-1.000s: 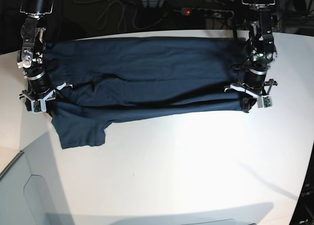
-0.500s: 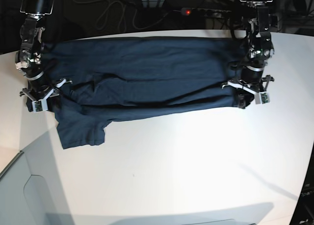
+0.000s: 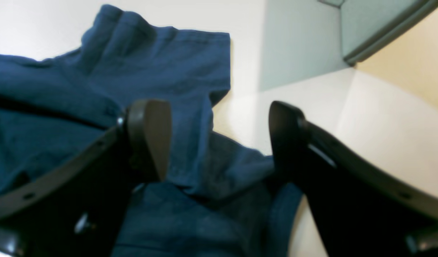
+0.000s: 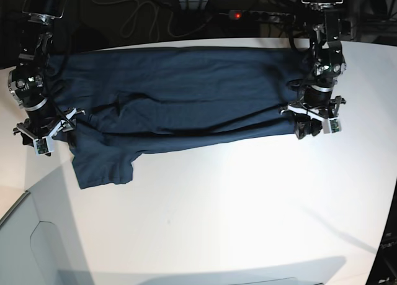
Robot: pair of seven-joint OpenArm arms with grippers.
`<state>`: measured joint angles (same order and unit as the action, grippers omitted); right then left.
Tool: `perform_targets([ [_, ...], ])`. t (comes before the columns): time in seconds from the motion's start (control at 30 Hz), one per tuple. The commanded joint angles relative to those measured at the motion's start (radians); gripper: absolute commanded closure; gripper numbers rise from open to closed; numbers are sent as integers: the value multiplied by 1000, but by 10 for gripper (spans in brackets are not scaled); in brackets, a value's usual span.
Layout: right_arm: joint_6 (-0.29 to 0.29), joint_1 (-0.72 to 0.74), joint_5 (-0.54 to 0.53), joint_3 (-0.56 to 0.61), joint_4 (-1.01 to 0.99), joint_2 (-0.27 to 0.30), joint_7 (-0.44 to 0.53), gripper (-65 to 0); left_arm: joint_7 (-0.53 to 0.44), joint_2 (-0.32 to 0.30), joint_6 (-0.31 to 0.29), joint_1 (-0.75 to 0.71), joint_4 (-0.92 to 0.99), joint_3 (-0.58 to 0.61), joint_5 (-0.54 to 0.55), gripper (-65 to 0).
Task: Fold the T-shirt properly
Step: 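Fold the hem up toward the collar with both grippers and release, then move the right gripper to the sleeve near it and grasp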
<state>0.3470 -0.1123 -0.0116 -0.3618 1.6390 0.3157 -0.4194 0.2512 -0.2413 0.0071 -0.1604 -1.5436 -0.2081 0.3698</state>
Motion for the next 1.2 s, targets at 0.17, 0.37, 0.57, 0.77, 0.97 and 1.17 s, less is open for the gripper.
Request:
perform_targets([
  [0.17, 14, 16, -12, -4, 68, 15, -23, -416, -31, -11, 0, 22, 45, -6, 5, -251],
  [0.37, 16, 35, -9, -1, 66, 17, -23, -416, -33, -11, 1, 22, 42, -27, 5, -251],
  [0.57, 16, 38, -9, 0, 63, 15, -23, -416, -26, 17, -3, 23, 48, -133, 7, -252],
  [0.77, 16, 38, -9, 4, 62, 10, -23, -416, -26, 21, -6, 23, 53, -139, 7, -252],
  [0.97, 16, 35, -9, 4, 62, -3, -23, -416, -26, 24, -8, 49, 73, -139, 7, -252],
  [1.17, 16, 30, -9, 4, 62, -2, -23, -416, -26, 24, -8, 71, 130, -139, 7, -252],
])
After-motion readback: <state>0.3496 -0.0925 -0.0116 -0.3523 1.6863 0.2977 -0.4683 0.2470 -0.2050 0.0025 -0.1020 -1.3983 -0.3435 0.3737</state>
